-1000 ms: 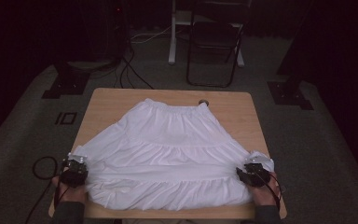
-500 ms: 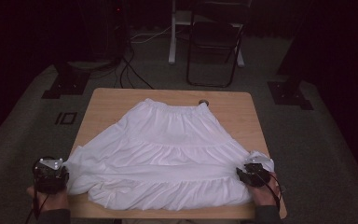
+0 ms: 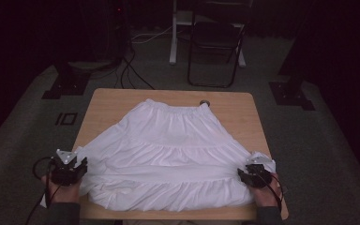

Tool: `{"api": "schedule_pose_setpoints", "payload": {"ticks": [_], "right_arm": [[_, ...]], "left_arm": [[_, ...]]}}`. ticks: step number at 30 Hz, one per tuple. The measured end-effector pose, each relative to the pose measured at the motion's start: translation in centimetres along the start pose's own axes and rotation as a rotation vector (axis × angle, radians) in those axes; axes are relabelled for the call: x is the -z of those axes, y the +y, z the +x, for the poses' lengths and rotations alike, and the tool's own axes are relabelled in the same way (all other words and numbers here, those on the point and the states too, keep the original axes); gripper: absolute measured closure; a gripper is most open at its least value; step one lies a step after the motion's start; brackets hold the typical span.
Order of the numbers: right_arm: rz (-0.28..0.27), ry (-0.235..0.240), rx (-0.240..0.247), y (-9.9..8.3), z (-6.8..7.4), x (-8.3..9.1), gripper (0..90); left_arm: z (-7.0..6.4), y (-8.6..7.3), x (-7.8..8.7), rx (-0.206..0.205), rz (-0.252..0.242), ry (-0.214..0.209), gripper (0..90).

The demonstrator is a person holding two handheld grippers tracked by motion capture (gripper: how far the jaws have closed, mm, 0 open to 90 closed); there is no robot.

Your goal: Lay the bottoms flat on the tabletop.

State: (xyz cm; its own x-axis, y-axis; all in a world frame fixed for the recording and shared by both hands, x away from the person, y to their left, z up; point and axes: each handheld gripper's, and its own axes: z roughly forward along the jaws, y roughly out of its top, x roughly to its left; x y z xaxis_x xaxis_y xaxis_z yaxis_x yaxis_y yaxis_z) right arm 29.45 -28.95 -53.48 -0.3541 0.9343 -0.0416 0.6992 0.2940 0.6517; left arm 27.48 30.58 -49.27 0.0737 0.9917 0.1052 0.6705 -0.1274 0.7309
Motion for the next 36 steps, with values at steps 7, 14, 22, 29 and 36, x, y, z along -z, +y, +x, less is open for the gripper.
{"api": "schedule_pose_setpoints", "payload": {"ticks": [7,14,22,29,36], "right_arm": [[0.008,-0.006,0.001,-0.2,0.1,0.5,56.5],[0.003,-0.053,-0.037,-0.9,-0.3,1.6,57.2],[0.021,-0.065,-0.148,-3.5,-1.1,4.4,58.2],[-0.078,-0.039,-0.05,-2.3,-0.3,6.0,54.1],[-0.12,-0.09,-0.024,1.0,-0.5,5.3,57.7]], "left_arm": [[-1.5,-2.1,-3.5,-0.01,0.116,-0.061,59.0],[-1.4,-2.2,-3.4,-0.01,0.116,-0.056,61.9],[-1.2,-2.3,-3.2,0.009,0.125,-0.058,61.3],[-1.8,-1.1,-1.8,-0.004,0.059,-0.083,56.1],[-2.7,1.2,-2.3,-0.011,0.014,-0.099,54.8]]}}
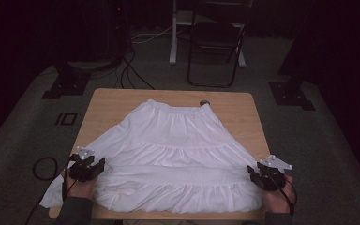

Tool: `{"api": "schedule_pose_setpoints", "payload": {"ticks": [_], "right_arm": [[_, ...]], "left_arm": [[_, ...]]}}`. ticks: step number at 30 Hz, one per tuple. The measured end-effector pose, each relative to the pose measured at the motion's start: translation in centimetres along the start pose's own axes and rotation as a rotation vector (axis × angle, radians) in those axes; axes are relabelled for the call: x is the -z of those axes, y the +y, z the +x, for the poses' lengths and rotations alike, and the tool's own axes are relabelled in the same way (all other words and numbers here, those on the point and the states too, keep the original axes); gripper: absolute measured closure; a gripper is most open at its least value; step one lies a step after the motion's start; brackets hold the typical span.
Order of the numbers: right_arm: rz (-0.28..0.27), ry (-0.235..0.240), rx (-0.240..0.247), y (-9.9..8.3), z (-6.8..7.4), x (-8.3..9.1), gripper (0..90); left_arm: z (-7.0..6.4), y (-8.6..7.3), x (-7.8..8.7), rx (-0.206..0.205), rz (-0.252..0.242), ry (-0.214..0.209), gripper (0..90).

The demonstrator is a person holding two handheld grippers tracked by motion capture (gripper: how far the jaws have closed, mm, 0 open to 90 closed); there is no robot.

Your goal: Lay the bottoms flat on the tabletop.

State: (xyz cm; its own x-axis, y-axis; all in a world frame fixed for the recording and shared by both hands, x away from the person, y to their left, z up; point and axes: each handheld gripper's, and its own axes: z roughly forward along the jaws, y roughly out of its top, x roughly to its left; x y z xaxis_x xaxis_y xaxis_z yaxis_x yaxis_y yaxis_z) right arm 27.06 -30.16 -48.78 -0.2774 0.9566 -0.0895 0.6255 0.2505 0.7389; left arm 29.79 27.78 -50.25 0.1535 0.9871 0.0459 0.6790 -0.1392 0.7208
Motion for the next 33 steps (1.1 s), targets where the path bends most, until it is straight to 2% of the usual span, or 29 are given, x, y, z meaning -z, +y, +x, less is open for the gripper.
{"api": "schedule_pose_setpoints", "payload": {"ticks": [3,5,9,12,14,23,27,33], "right_arm": [[0.029,-0.032,-0.008,1.1,-0.5,-1.6,60.5],[0.083,-0.051,-0.018,1.2,-0.9,-3.1,61.3],[0.176,-0.057,-0.027,0.0,-1.3,-5.1,61.4],[0.194,-0.047,-0.046,-1.3,-1.4,-5.0,60.6],[0.182,-0.044,-0.046,-1.9,-1.4,-4.7,60.5],[0.173,-0.037,-0.056,-3.0,-1.6,-3.6,63.2],[0.174,-0.034,-0.05,-3.5,-1.6,-3.1,65.7],[0.161,-0.03,-0.066,-4.5,-1.6,-2.2,66.6]], "left_arm": [[-0.4,0.3,-1.2,-0.002,0.026,-0.017,54.8],[-0.7,0.1,-2.1,-0.011,0.053,-0.02,54.8],[-0.7,-0.8,-3.2,-0.009,0.097,-0.024,54.9],[-0.3,-1.4,-3.1,0.008,0.091,-0.039,56.7],[-0.2,-1.5,-3.0,0.011,0.089,-0.037,58.9],[0.0,-2.7,-1.8,0.008,0.086,-0.065,73.6],[0.1,-3.5,-1.2,0.014,0.075,-0.068,76.6],[0.1,-4.1,-0.5,0.018,0.079,-0.075,77.7]]}}
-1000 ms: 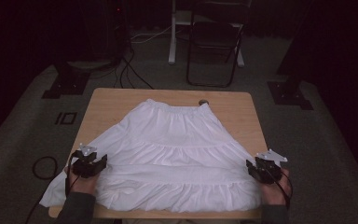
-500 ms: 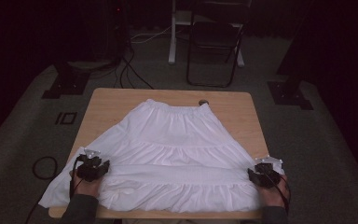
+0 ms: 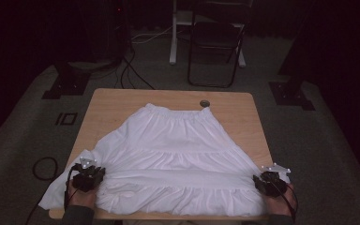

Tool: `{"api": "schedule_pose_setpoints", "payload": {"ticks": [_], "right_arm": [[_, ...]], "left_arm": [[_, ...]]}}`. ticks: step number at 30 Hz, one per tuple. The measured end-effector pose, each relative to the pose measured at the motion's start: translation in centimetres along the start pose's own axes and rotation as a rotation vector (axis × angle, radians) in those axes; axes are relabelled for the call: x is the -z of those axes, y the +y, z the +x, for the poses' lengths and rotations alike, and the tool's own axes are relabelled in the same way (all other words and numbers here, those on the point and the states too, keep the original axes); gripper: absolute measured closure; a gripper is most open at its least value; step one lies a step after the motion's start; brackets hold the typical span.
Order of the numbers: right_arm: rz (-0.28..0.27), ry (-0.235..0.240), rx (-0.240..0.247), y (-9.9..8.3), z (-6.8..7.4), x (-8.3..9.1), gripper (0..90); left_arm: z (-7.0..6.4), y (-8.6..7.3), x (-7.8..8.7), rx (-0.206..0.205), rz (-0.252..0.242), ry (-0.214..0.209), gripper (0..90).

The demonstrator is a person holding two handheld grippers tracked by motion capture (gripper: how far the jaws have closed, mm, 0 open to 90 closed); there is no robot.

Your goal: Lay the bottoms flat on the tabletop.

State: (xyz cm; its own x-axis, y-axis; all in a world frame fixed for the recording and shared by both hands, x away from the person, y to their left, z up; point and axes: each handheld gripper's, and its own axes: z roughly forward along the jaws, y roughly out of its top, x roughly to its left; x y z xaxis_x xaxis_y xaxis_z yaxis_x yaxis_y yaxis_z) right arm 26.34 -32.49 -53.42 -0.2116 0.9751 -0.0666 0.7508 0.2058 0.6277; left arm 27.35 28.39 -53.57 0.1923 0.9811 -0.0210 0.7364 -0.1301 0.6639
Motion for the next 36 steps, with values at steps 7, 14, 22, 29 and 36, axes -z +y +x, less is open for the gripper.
{"api": "schedule_pose_setpoints", "payload": {"ticks": [7,14,22,29,36], "right_arm": [[-0.001,-0.001,-0.007,-1.4,0.3,1.1,66.6],[0.01,0.002,-0.015,-3.1,0.3,2.6,68.0],[0.052,0.006,-0.041,-4.5,0.5,4.2,69.7],[-0.023,0.048,-0.046,-2.4,1.6,5.5,57.4],[-0.045,0.057,0.013,0.7,2.7,3.4,51.9]], "left_arm": [[-0.3,-1.3,1.3,-0.005,0.016,-0.013,77.7],[-0.7,-2.7,2.7,-0.018,0.04,-0.018,77.6],[-1.5,-4.2,4.5,-0.029,0.087,-0.023,75.8],[-1.6,-1.6,4.9,-0.044,0.023,0.014,60.8],[-0.9,1.2,2.0,-0.066,0.036,0.032,56.7]]}}
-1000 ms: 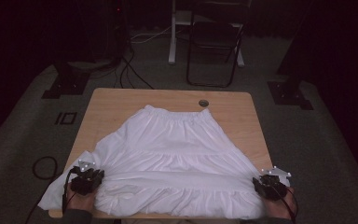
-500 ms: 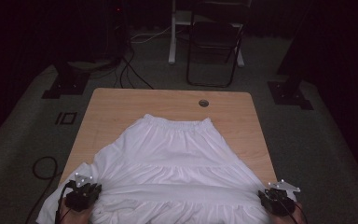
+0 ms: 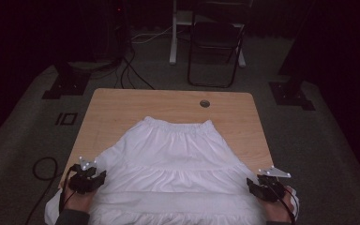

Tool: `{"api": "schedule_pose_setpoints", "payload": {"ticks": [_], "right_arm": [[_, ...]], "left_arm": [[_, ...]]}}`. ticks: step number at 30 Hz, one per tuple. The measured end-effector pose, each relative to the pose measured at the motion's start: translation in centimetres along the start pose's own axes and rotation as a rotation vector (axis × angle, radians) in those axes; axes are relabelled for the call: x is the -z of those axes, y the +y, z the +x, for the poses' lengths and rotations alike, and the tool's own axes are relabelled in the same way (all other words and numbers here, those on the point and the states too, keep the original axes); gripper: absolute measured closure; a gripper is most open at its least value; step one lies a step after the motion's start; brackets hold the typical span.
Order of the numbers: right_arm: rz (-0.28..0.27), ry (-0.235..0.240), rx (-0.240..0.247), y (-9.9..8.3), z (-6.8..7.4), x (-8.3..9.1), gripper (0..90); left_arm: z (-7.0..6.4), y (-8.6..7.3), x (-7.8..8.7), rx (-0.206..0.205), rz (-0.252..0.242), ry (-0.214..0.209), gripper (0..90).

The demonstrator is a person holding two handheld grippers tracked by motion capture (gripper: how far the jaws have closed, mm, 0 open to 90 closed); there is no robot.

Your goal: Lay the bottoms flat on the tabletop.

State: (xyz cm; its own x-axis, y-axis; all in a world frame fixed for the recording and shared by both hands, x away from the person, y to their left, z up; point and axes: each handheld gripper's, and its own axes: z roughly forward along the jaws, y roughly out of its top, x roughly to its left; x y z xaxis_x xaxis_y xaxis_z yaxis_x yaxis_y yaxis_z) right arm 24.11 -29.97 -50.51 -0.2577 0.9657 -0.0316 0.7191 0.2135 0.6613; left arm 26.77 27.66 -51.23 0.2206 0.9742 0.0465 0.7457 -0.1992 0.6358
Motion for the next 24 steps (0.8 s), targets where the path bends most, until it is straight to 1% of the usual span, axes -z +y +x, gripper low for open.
{"api": "schedule_pose_setpoints", "payload": {"ticks": [2,4,5,6,7,8,10,11,12,13,15,17,19,20,21,22,23,24], "right_arm": [[0.023,-0.003,0.014,0.4,0.1,-1.4,52.0],[0.051,0.0,0.009,0.3,0.1,-2.7,52.3],[0.067,-0.003,0.005,0.2,0.0,-3.1,53.8],[0.081,-0.002,0.001,-0.1,-0.1,-3.4,56.7],[0.063,0.01,-0.012,-0.4,-0.3,-3.4,60.5],[0.06,0.009,-0.017,-0.6,-0.4,-3.2,65.4],[0.065,0.002,-0.012,-1.0,-0.4,-2.8,74.9],[0.064,-0.002,-0.008,-1.3,-0.4,-2.5,78.8],[0.064,0.0,-0.012,-1.6,-0.4,-2.3,81.0],[0.065,0.002,-0.012,-1.9,-0.5,-2.0,82.8],[0.069,0.001,-0.018,-2.6,-0.6,-1.4,83.9],[0.076,0.002,-0.029,-3.2,-0.8,-0.8,84.2],[0.086,0.011,-0.048,-3.8,-0.9,-0.2,84.0],[0.094,0.025,-0.063,-4.1,-1.0,0.1,83.9],[0.104,0.035,-0.066,-4.3,-1.0,0.4,83.5],[0.109,0.035,-0.064,-4.4,-1.0,0.5,82.7],[0.111,0.035,-0.063,-4.5,-1.0,0.6,81.6],[0.111,0.037,-0.061,-4.4,-1.0,0.6,79.8]], "left_arm": [[0.1,0.3,-1.3,-0.001,0.029,-0.001,56.6],[0.0,0.1,-2.2,-0.012,0.044,-0.001,58.0],[-0.1,-0.1,-2.3,-0.014,0.026,-0.01,59.8],[-0.1,-0.2,-2.2,-0.009,0.016,-0.022,63.4],[0.0,-0.4,-2.1,0.002,0.012,-0.036,68.0],[-0.1,-0.7,-2.0,0.007,0.007,-0.042,75.0],[-0.5,-1.2,-1.6,-0.002,0.0,-0.044,85.2],[-0.6,-1.4,-1.4,-0.012,0.001,-0.042,87.9],[-0.8,-1.7,-1.2,-0.02,0.004,-0.042,88.5],[-0.9,-2.0,-0.9,-0.02,0.006,-0.043,88.8],[-0.8,-2.7,-0.3,-0.006,0.012,-0.058,88.8],[-0.8,-3.3,0.3,-0.003,0.017,-0.064,88.8],[-1.0,-4.0,0.9,-0.003,0.029,-0.07,88.8],[-1.1,-4.2,1.2,-0.006,0.035,-0.073,88.8],[-1.1,-4.4,1.4,-0.015,0.041,-0.073,88.7],[-1.2,-4.5,1.5,-0.024,0.044,-0.07,88.5],[-1.2,-4.5,1.6,-0.026,0.045,-0.066,86.7],[-1.3,-4.4,1.5,-0.029,0.048,-0.065,83.1]]}}
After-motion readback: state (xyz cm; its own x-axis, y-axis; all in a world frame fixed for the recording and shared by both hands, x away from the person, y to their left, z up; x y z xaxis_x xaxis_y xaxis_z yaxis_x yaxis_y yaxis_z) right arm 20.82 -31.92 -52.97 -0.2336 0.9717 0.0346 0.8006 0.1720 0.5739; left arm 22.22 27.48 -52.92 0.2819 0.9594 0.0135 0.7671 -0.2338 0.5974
